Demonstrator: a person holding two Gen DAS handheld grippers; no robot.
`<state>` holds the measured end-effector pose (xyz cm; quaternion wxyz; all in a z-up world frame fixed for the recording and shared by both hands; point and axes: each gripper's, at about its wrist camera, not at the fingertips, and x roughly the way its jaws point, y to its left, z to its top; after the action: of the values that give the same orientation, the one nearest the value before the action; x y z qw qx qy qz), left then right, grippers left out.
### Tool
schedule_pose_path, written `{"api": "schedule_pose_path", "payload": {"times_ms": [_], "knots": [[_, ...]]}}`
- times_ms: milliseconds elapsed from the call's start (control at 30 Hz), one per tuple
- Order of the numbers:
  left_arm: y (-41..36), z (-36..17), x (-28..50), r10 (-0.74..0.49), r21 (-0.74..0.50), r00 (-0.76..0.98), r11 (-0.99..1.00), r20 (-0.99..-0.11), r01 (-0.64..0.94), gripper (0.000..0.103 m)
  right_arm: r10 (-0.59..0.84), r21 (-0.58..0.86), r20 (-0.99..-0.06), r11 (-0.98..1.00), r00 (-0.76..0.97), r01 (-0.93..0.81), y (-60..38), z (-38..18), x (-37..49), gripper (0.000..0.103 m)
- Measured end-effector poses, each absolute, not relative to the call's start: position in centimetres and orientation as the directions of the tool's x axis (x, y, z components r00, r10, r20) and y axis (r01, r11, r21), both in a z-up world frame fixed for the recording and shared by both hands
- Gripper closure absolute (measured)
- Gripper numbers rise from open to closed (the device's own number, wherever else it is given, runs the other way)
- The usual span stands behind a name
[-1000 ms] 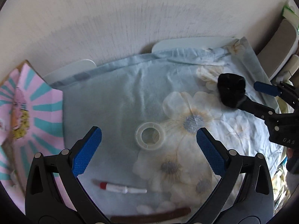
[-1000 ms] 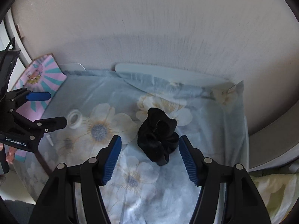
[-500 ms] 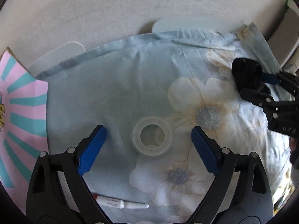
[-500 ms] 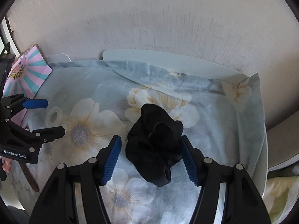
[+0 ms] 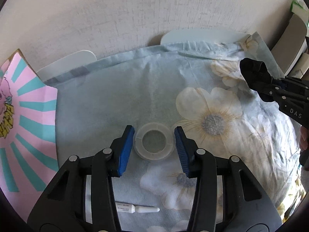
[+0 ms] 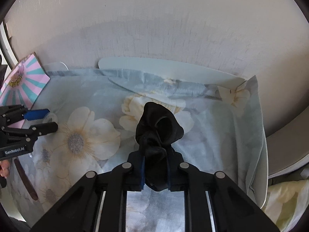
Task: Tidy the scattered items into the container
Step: 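Grasp the clear tape roll with the left tool while the right grasps the black scrunchie, then carry the tape roll and scrunchie into the striped box and open both tools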
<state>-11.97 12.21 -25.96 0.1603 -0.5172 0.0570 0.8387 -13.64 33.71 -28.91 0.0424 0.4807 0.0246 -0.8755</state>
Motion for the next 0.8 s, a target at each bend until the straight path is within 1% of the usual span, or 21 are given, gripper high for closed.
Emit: {"api": "schedule_pose_path", "payload": {"times_ms": [267, 400, 467, 533, 633, 700, 800], "knots": [[11.0, -22.4, -12.2, 0.221, -0.080, -0.457, -0.948, -0.861, -0.307, 0.063, -0.053, -0.005, -0.820, -0.995, -0.570, 0.101, 34.3, -26.4, -12.9, 0.088], [9.7, -18.8, -11.5, 0.216, -0.072, -0.495, -0.953, -0.842, -0.294, 0.063, -0.079, 0.001, -0.797, -0.991, -0.599, 0.130, 33.8, -24.0, -12.2, 0.088], [9.1, -16.9, -11.1, 0.191, -0.041, -0.517, -0.957, -0.835, -0.287, 0.063, -0.101, 0.006, -0.778, -0.988, -0.620, 0.153, 32.6, -22.5, -12.4, 0.088], [8.1, -14.7, -10.3, 0.148, -0.005, -0.539, -0.966, -0.829, -0.258, 0.063, -0.135, 0.008, -0.747, -0.981, -0.651, 0.194, 31.1, -20.3, -12.4, 0.088], [5.8, -11.8, -8.9, 0.121, -0.003, -0.558, -0.978, -0.821, -0.207, 0.063, -0.191, 0.009, -0.700, -0.966, -0.688, 0.259, 29.1, -17.2, -12.2, 0.088], [4.4, -10.5, -7.9, 0.093, 0.012, -0.581, -0.985, -0.809, -0.175, 0.063, -0.251, 0.023, -0.669, -0.948, -0.699, 0.318, 27.0, -14.9, -12.3, 0.088], [1.8, -9.1, -6.3, 0.043, 0.041, -0.604, -0.991, -0.796, -0.125, 0.063, -0.336, 0.050, -0.636, -0.916, -0.695, 0.398, 23.9, -13.0, -12.3, 0.088]]}}
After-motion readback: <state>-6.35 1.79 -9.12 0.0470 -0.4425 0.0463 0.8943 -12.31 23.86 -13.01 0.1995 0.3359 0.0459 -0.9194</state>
